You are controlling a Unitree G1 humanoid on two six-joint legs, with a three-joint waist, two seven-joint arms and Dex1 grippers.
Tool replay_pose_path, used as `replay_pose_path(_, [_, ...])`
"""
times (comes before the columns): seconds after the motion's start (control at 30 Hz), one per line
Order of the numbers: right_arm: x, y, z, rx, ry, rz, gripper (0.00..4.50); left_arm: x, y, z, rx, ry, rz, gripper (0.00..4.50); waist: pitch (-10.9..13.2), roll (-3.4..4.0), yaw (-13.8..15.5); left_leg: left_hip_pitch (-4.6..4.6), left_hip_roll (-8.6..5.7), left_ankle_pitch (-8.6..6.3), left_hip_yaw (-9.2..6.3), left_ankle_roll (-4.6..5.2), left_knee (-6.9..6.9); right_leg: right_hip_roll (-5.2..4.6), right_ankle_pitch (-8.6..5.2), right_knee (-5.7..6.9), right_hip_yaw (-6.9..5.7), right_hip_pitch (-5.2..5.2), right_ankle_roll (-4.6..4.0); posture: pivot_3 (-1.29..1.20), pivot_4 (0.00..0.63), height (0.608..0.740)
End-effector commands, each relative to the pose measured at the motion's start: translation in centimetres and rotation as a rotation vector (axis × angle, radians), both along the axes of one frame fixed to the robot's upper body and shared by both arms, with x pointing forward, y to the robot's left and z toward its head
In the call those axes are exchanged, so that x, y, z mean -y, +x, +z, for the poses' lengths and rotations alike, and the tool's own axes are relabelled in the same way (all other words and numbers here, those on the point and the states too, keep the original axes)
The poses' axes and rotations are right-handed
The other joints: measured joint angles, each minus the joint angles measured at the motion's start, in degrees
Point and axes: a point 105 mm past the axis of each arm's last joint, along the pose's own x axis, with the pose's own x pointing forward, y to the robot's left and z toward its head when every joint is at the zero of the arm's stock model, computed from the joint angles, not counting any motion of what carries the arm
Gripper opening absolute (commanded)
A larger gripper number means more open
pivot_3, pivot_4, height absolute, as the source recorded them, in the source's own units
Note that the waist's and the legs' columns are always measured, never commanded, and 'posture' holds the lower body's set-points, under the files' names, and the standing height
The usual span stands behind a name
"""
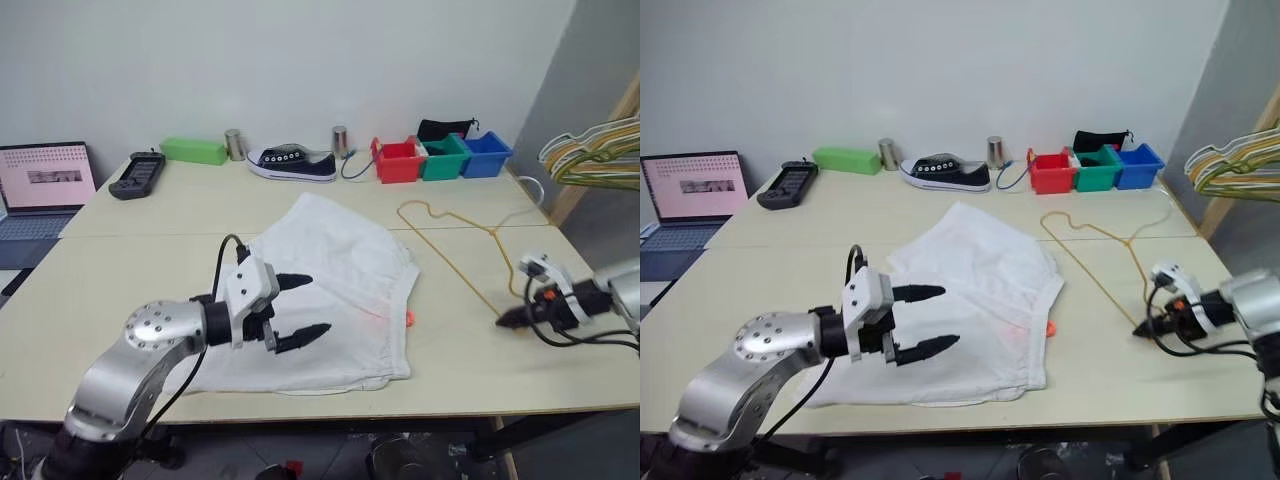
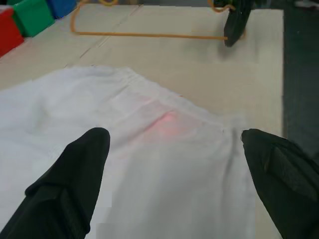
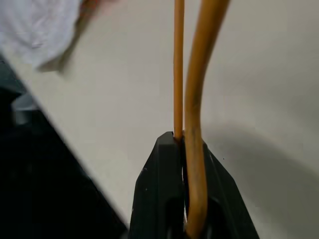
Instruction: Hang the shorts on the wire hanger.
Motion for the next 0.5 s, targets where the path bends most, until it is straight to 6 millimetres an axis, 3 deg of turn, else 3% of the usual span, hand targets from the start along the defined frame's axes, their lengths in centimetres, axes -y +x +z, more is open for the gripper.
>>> replay_pose_path(0.03, [-1.2, -4.5, 1.3, -0.199, 0.159, -0.027, 0.0, 0.3, -1.1, 0.9, 0.016, -0.013, 0.0, 4.49, 0.02, -0.02, 0.72, -0.02, 0.0, 0.0, 0.02, 0.0, -0.01, 0.01, -0.03, -0.01, 0.01, 0.05, -0.05, -0.18, 0.066, 0.74])
replay_pose_path(0.17, [-2.3, -7.8, 1.0, -0.35, 0.241, -0.099, 0.0, 0.5, -1.6, 0.9, 0.004, -0.02, 0.006, 4.49, 0.1, -0.16, 1.61, 0.14, 0.03, -0.04, 0.08, -0.06, -0.01, 0.03, -0.08, -0.18, 0.1, -0.04, -0.11, -0.18, 0.072, 0.74])
replay_pose_path(0.33, [-3.2, -10.2, -0.2, -0.411, 0.283, -0.152, 0.0, 0.7, -1.8, 0.9, 0.002, -0.016, 0.005, 4.49, 0.2, -0.31, 2.15, 0.09, 0.06, -0.2, 0.08, -0.3, -0.05, 0.05, -0.07, -0.58, 0.13, 0.02, -0.08, -0.18, 0.074, 0.74])
replay_pose_path(0.5, [-3.3, -10.8, -0.6, -0.403, 0.3, -0.195, 0.0, 0.8, -2.0, 0.9, -0.005, -0.011, -0.002, 4.49, 0.22, -0.33, 3.17, -0.22, 0.1, -0.18, 0.15, -0.25, -0.07, 0.08, 0.0, -0.87, 0.2, -0.16, 0.04, -0.18, 0.076, 0.74])
